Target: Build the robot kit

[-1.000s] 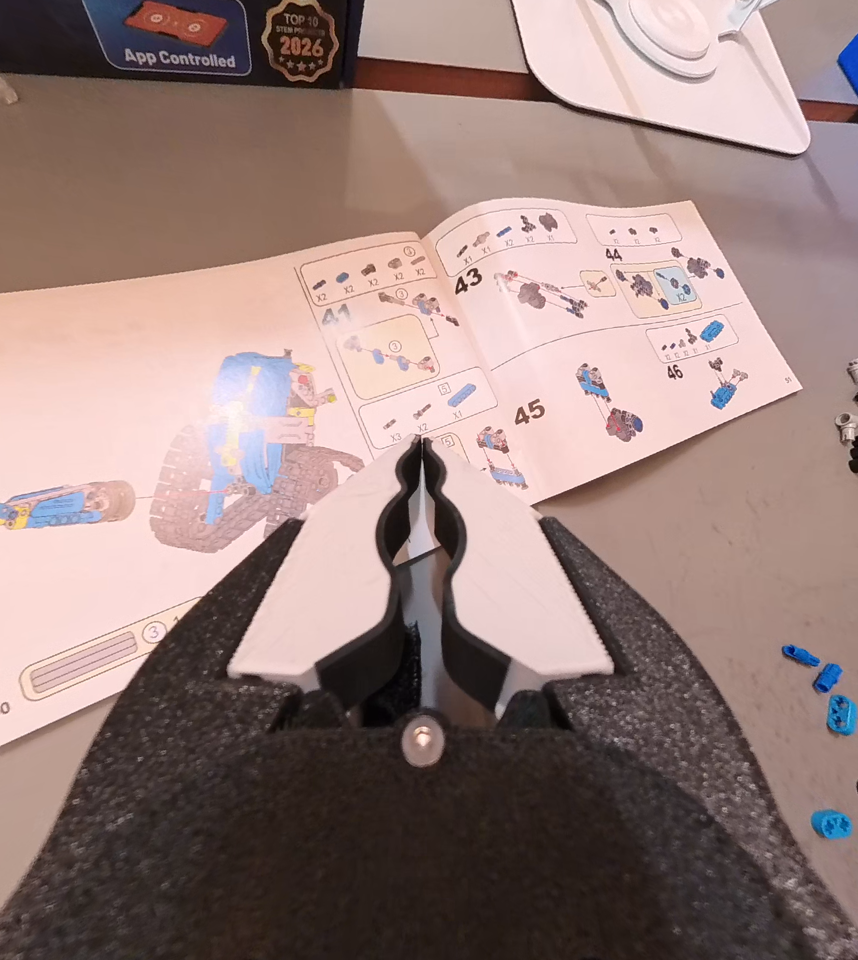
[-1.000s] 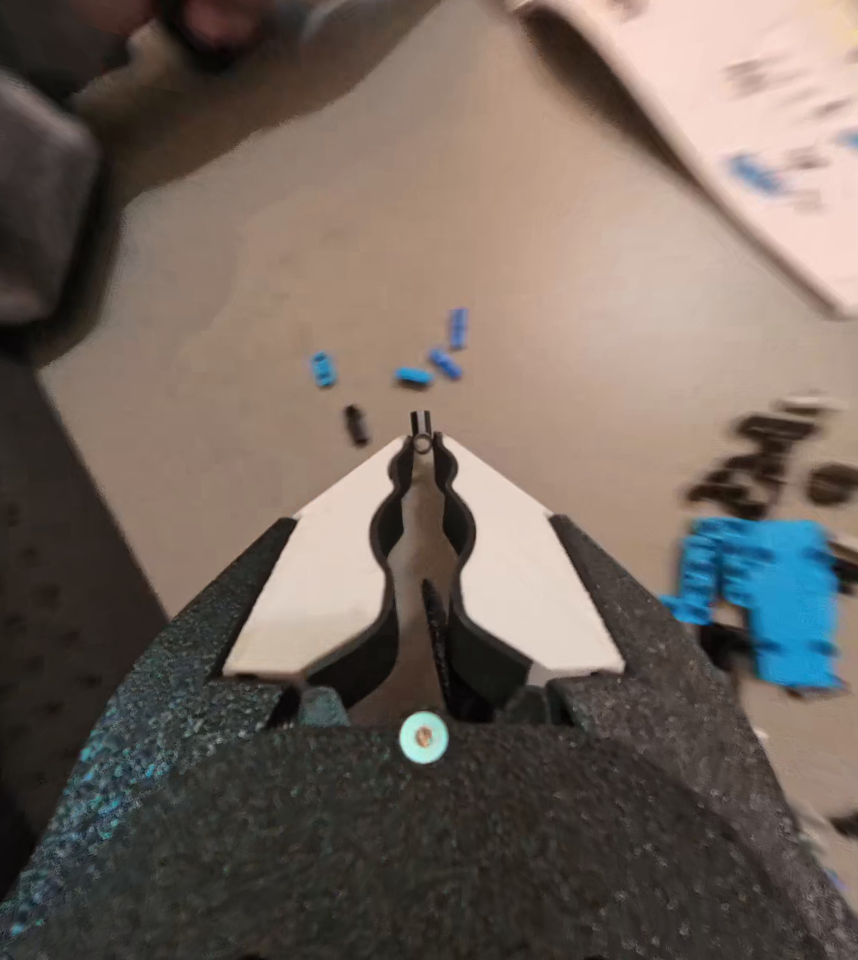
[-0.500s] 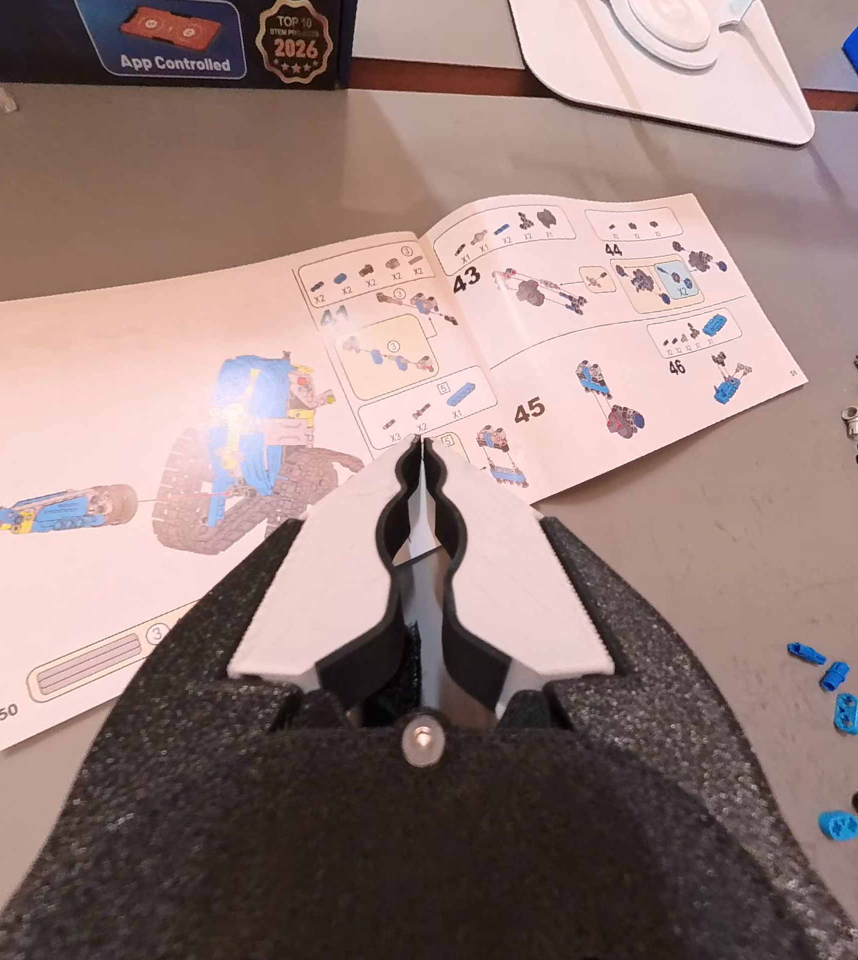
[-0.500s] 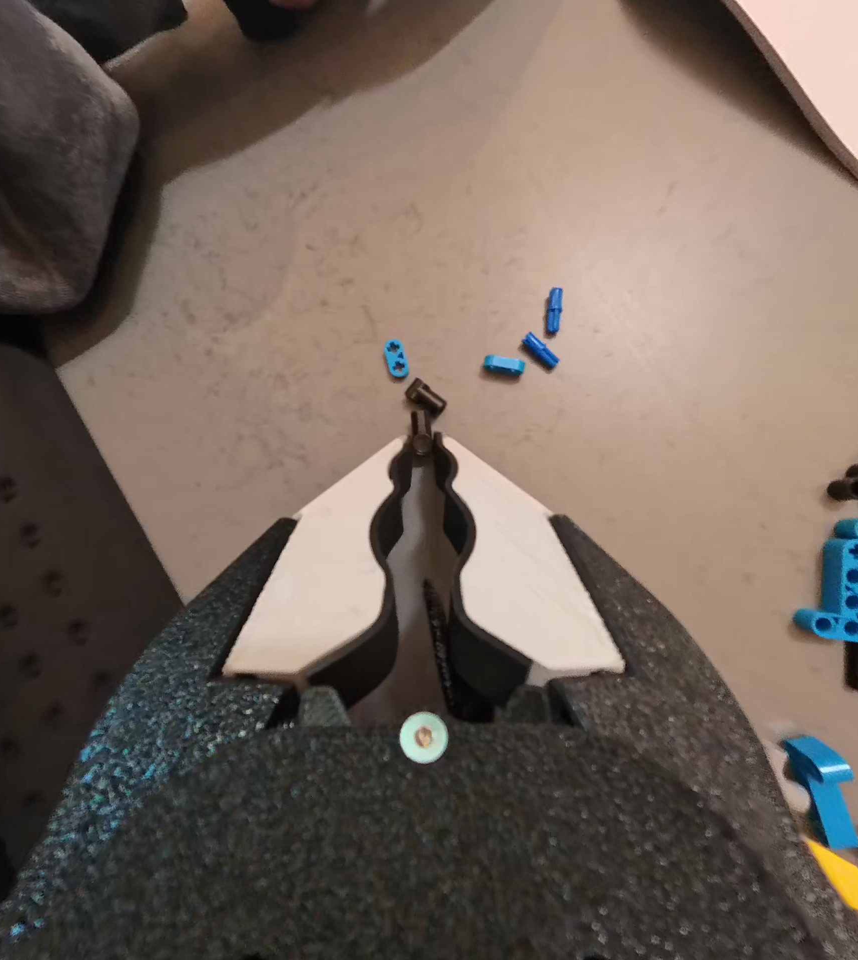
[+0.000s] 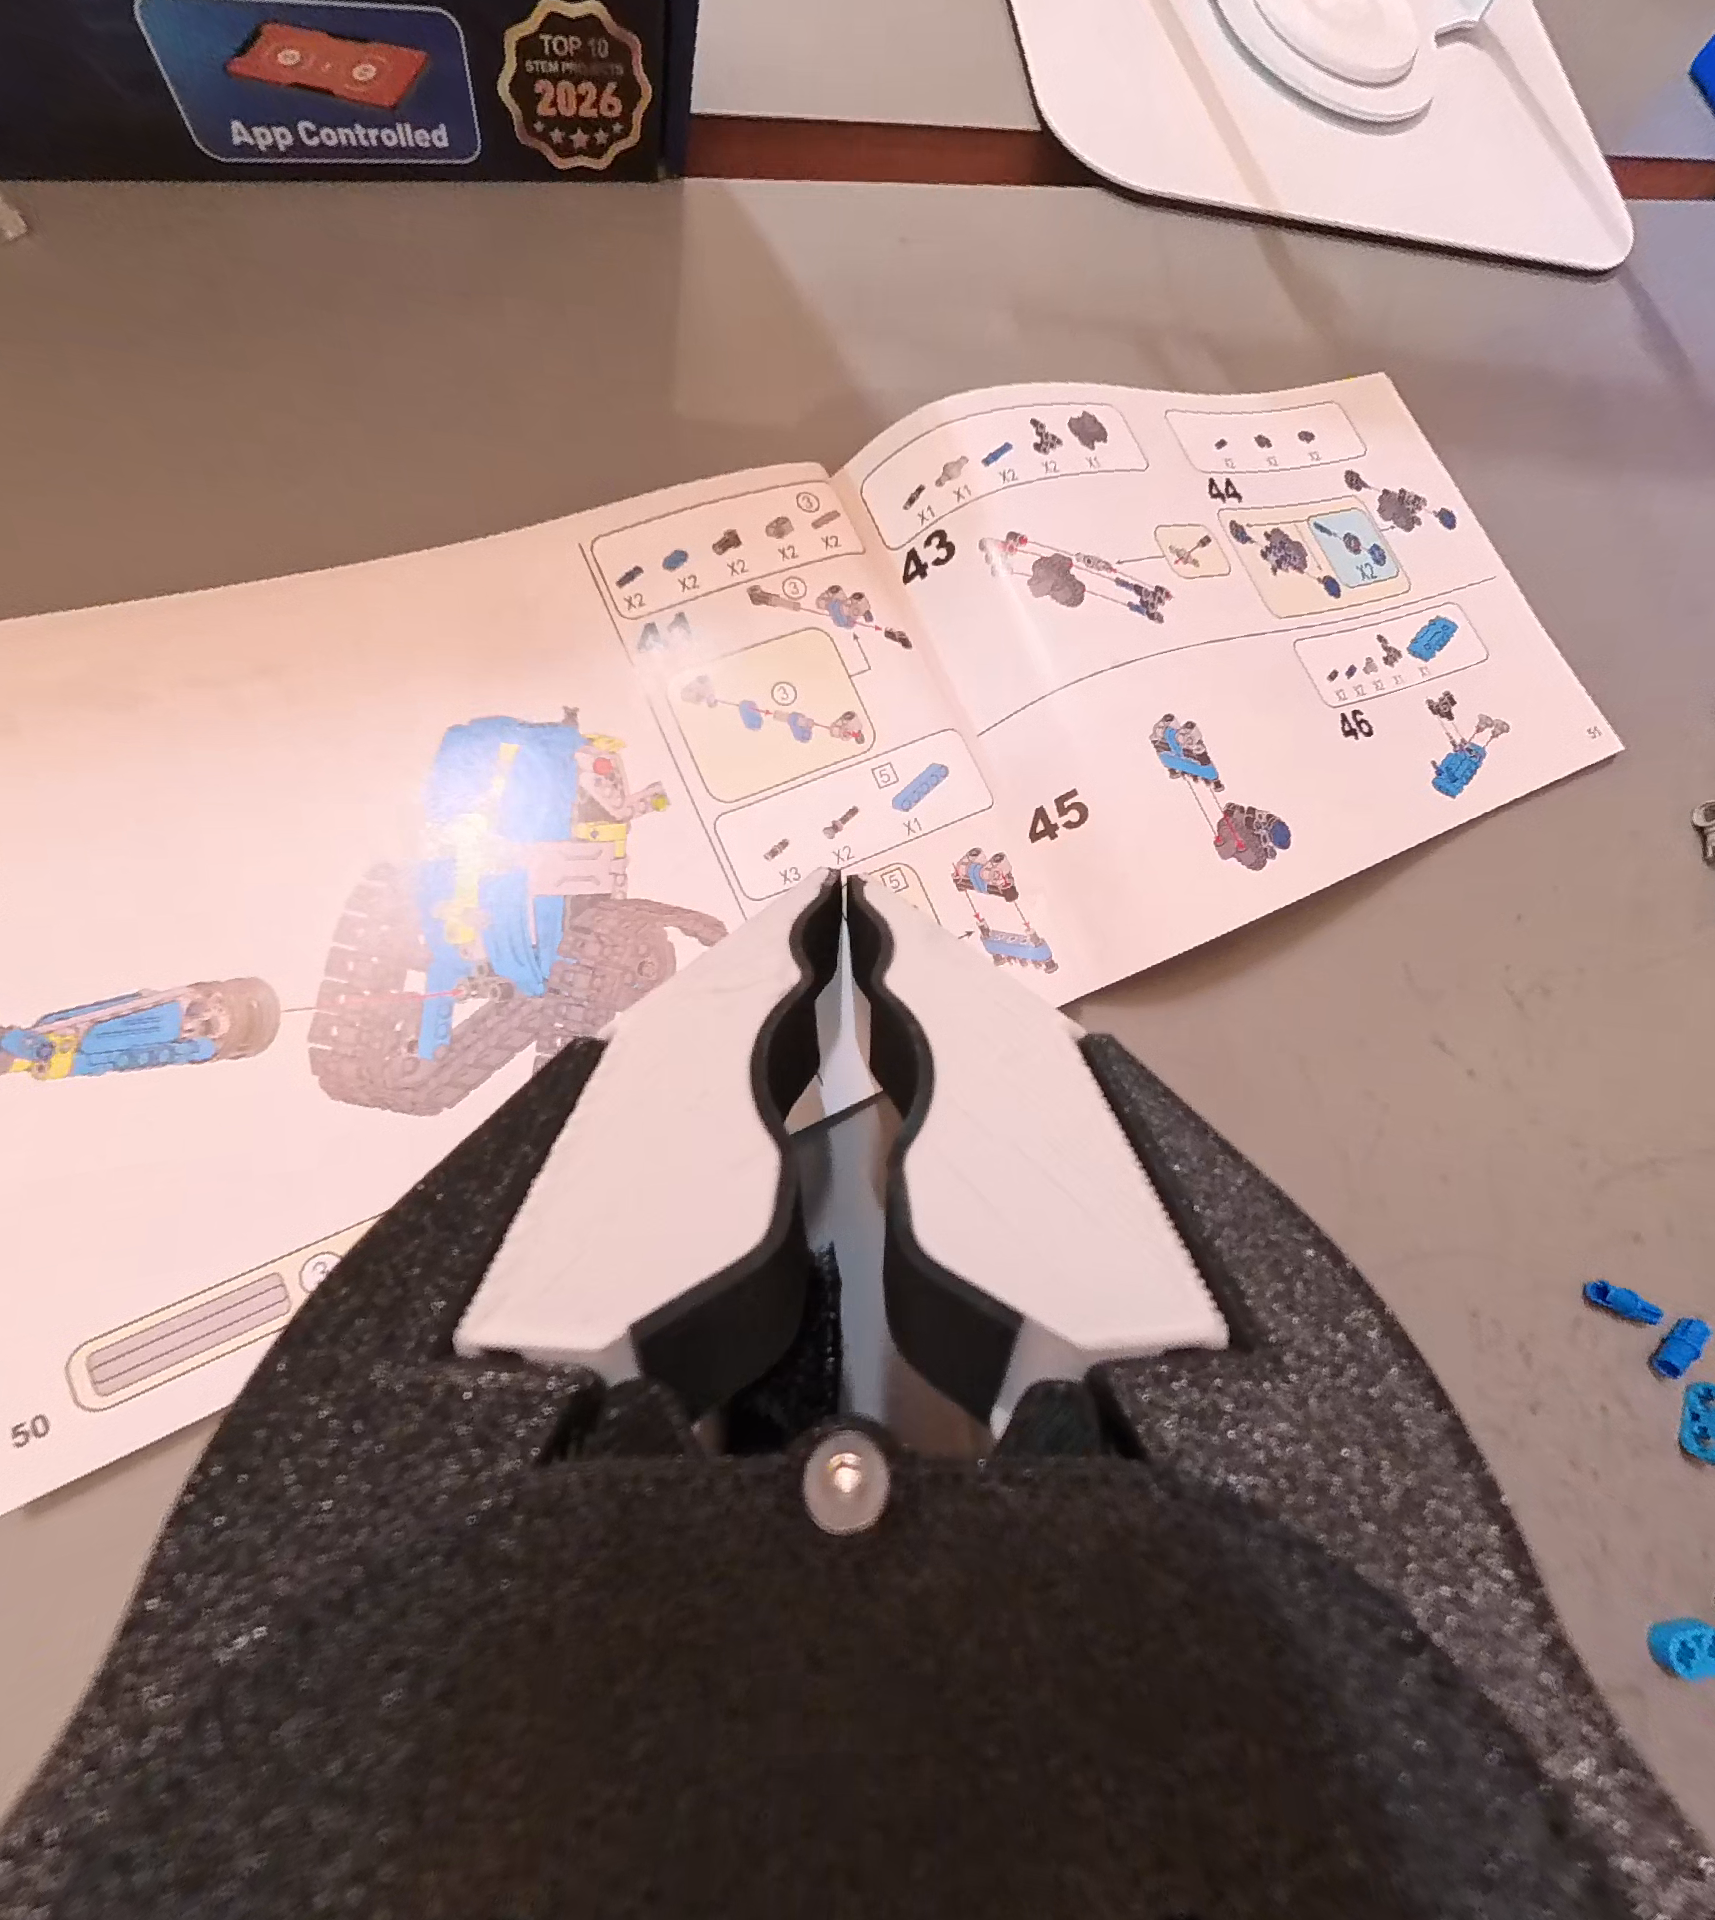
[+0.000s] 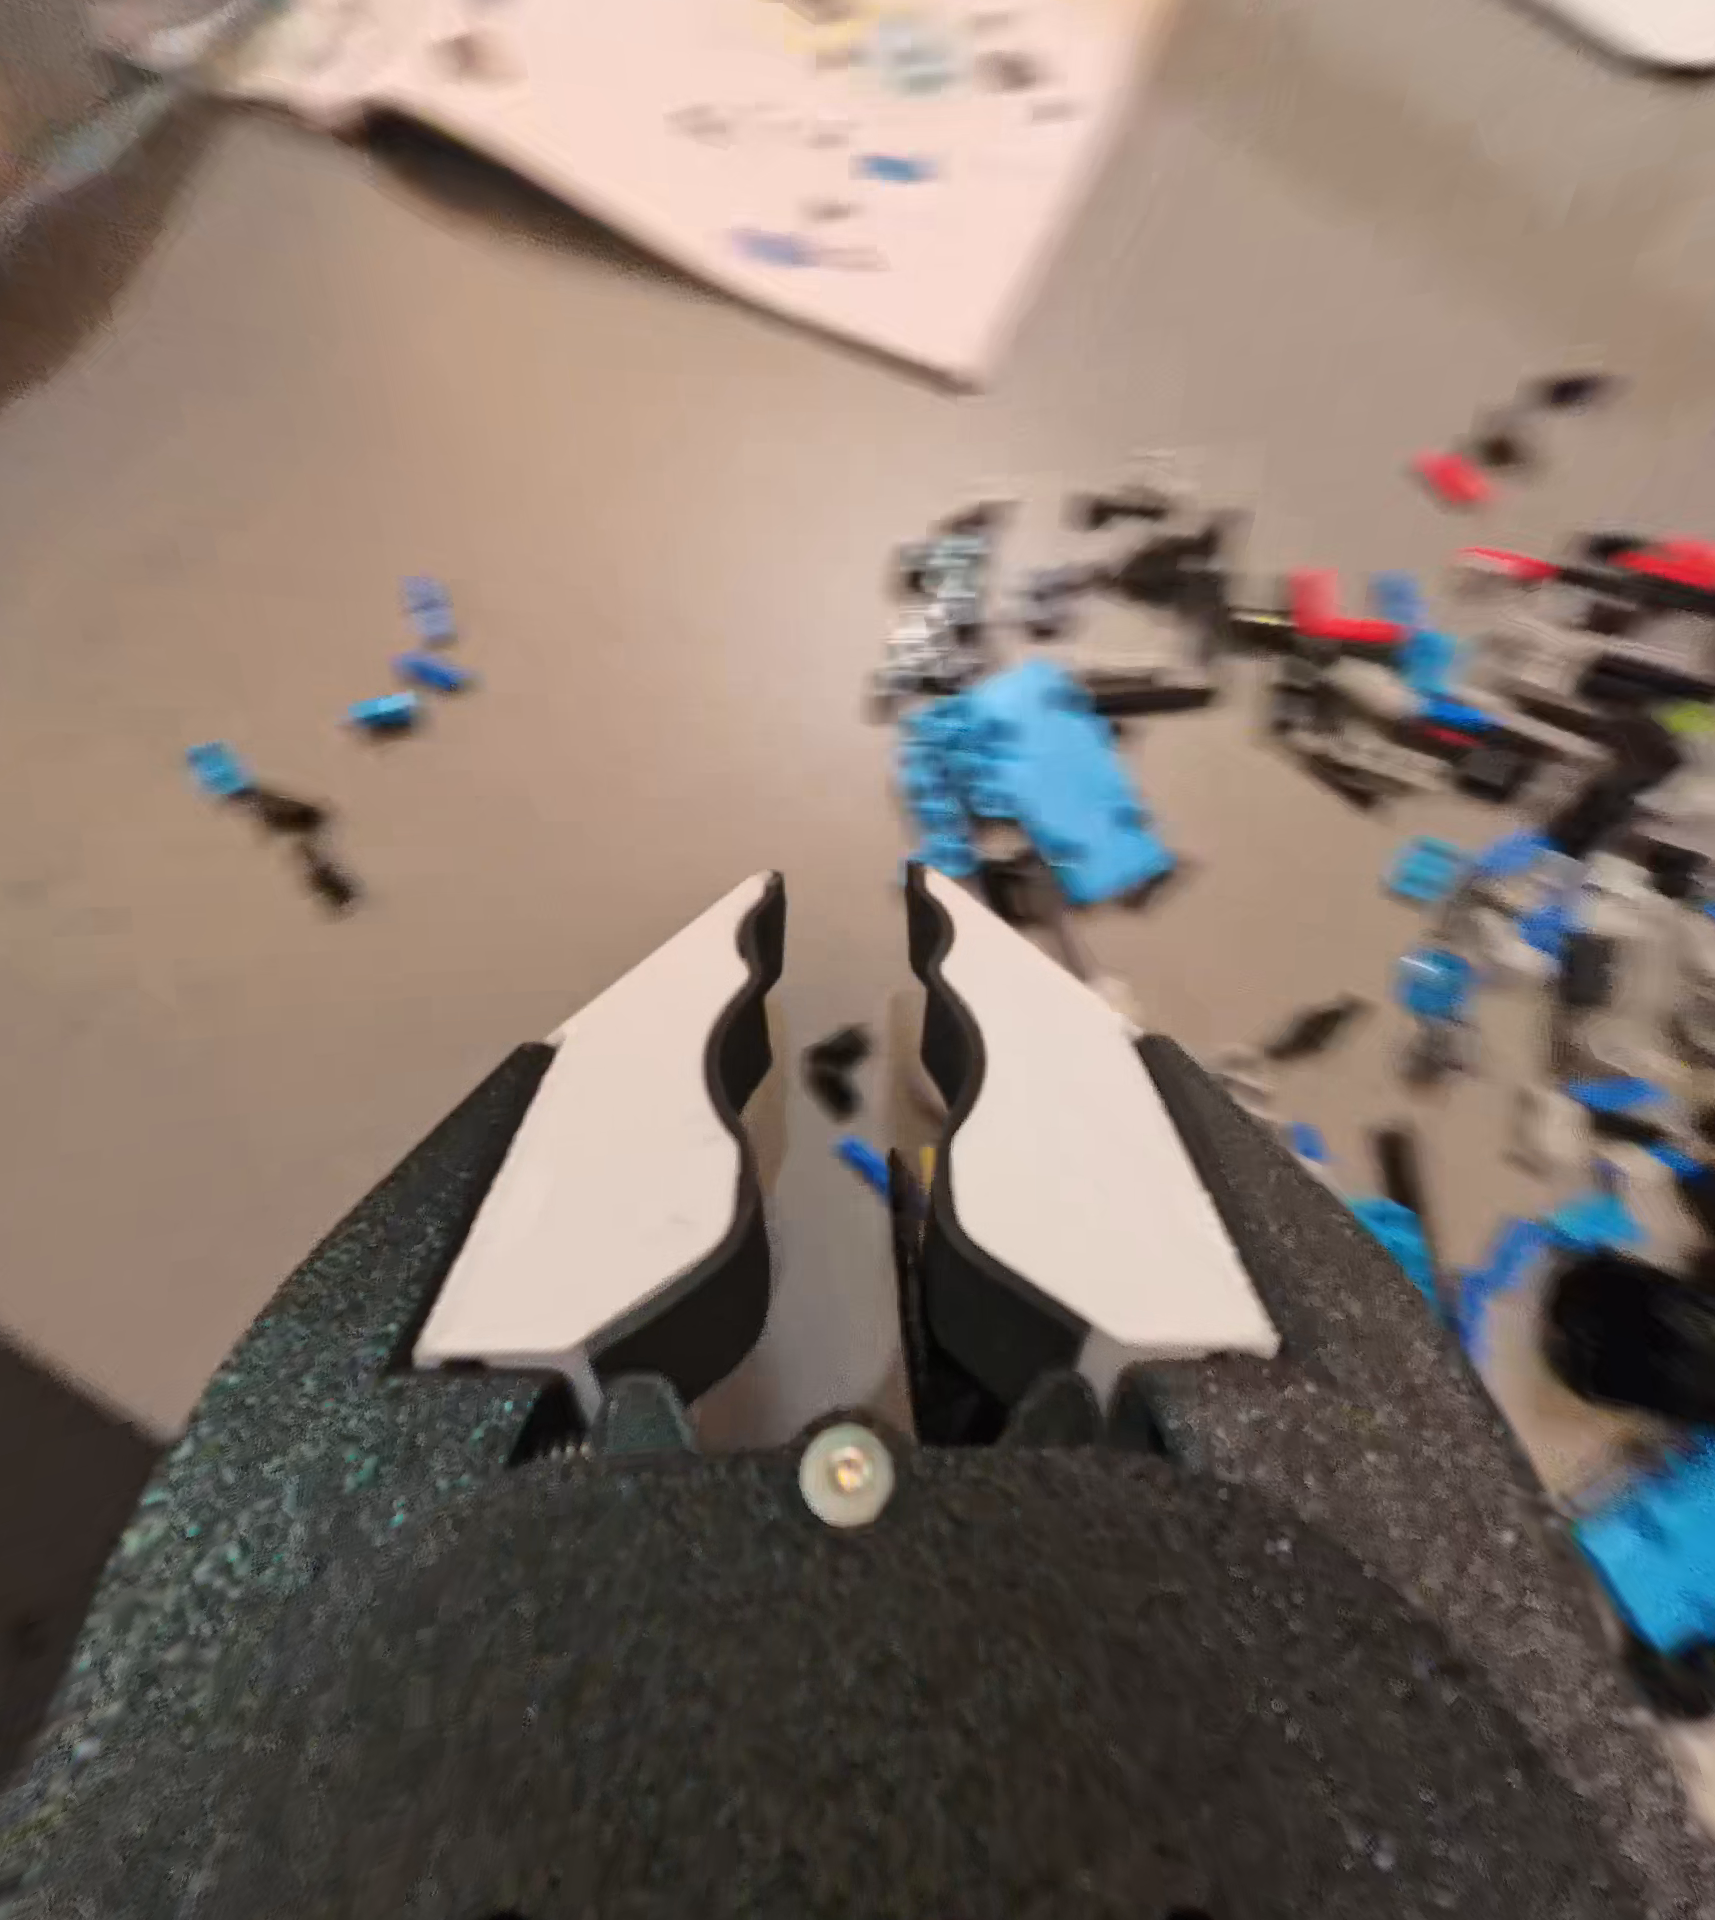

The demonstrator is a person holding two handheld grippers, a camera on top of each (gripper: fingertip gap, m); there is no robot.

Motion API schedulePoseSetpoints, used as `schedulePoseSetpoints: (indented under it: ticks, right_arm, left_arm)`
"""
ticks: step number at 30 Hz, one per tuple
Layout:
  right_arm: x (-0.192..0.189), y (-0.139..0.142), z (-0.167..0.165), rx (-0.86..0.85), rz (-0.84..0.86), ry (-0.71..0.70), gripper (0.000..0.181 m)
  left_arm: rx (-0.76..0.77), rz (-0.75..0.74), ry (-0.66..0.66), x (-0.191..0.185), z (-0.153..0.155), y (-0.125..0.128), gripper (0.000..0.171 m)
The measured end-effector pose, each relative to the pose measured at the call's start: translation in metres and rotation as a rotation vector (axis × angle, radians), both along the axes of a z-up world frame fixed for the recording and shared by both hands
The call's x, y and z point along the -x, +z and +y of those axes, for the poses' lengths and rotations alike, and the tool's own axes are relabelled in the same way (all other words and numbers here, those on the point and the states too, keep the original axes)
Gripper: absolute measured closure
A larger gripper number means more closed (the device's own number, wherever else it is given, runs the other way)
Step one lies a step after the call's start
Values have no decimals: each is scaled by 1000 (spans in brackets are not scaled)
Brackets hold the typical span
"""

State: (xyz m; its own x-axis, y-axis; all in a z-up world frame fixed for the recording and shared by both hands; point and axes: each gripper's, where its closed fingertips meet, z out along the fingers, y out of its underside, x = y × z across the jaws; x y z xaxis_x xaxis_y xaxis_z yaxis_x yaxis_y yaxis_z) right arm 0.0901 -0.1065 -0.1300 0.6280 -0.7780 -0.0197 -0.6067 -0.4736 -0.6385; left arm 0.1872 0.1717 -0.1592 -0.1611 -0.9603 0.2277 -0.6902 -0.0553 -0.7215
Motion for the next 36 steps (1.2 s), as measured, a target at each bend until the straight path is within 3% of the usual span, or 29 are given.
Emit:
schedulePoseSetpoints:
  ticks: [5,10,23,36]
  right_arm:
    - [-39,8,-60,42,-60,-213,156]
    - [-67,-3,-80,94,-45,-290,154]
    - [-134,-14,-92,22,-64,-425,155]
    - [-140,-32,-87,37,-53,-394,166]
  left_arm:
    - [1,0,-2,0,0,0,171]
    - [3,1,-4,0,0,0,171]
    - [14,3,-6,0,-1,0,171]
    - [17,3,-6,0,-1,0,171]
